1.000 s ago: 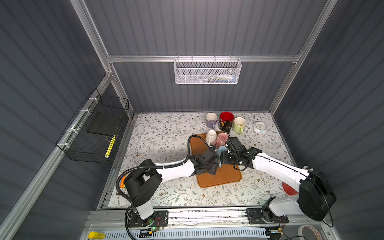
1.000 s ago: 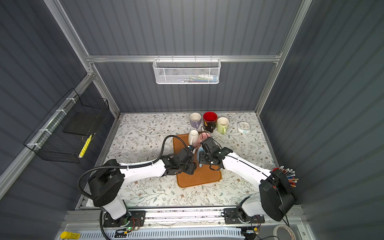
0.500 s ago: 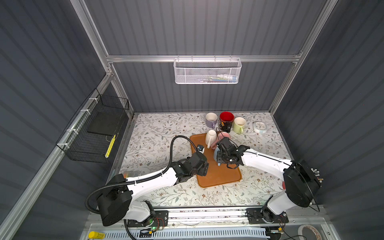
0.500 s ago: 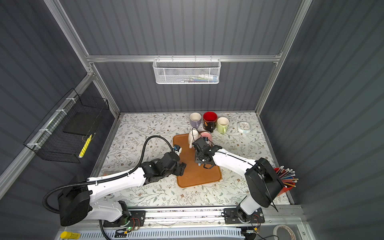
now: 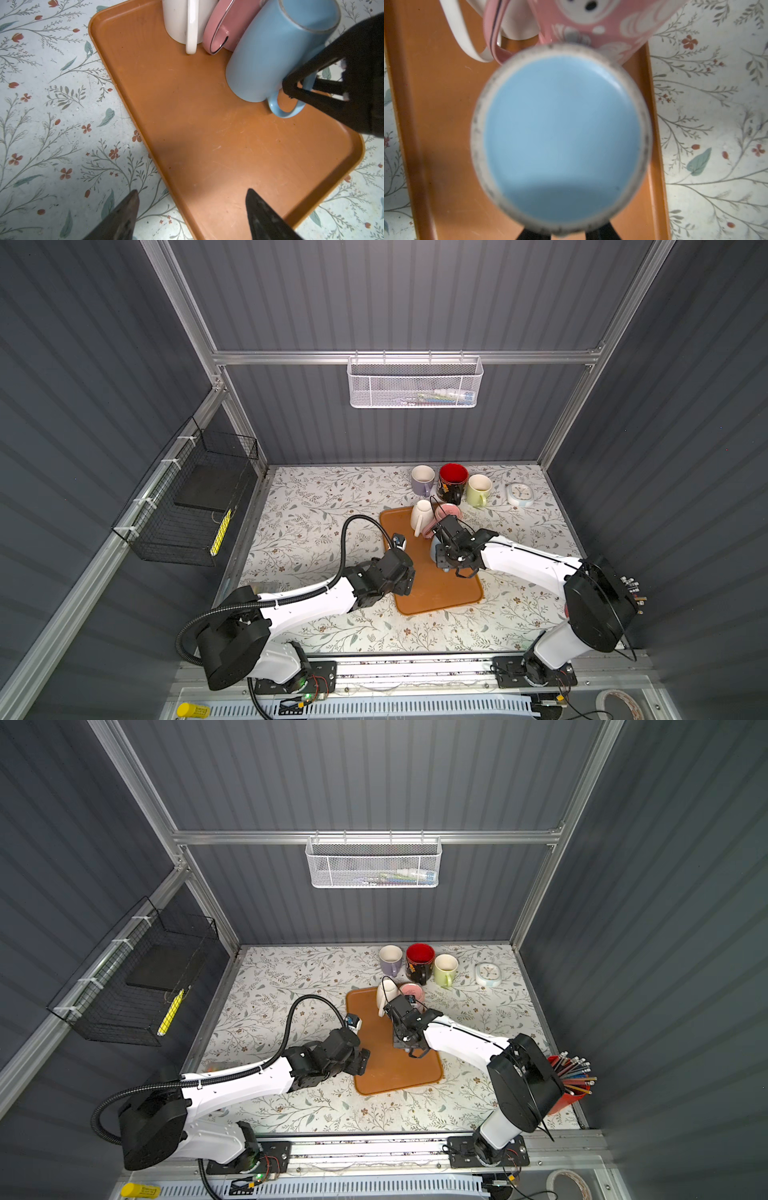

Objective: Turn the mug right side up
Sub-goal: 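Close the right gripper on the light blue mug while the left gripper withdraws, then lift the light blue mug with the right gripper while the left gripper rises toward it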

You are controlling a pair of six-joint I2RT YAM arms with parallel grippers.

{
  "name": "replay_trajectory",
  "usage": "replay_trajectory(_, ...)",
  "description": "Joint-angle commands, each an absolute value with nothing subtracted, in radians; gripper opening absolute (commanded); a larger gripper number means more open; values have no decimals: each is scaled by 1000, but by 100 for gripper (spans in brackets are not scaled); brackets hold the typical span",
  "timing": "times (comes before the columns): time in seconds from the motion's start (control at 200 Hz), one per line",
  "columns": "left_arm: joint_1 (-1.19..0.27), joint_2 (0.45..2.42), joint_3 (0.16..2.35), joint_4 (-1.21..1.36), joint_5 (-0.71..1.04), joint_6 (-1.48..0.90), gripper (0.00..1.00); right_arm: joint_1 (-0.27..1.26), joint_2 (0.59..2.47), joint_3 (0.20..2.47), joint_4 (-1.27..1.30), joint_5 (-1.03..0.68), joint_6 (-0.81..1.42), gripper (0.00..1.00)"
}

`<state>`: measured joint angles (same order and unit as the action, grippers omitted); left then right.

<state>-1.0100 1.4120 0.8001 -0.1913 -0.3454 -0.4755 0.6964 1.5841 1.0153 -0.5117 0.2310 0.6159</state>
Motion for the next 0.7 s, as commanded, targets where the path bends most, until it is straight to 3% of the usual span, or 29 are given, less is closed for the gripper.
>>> replay_trajectory(0.0,-1008,1454,825,-191,-357,-468,81,696,1597,1045,-548,243,573,28)
replay_trajectory(0.44,-1007,1487,888,-222,-387,-413,83,692,1633,1046,-538,212,557,23)
replay_trajectory(0.695,-1007,1522,905,-198,-356,-422,83,686,1633,1041,-543,205,537,9)
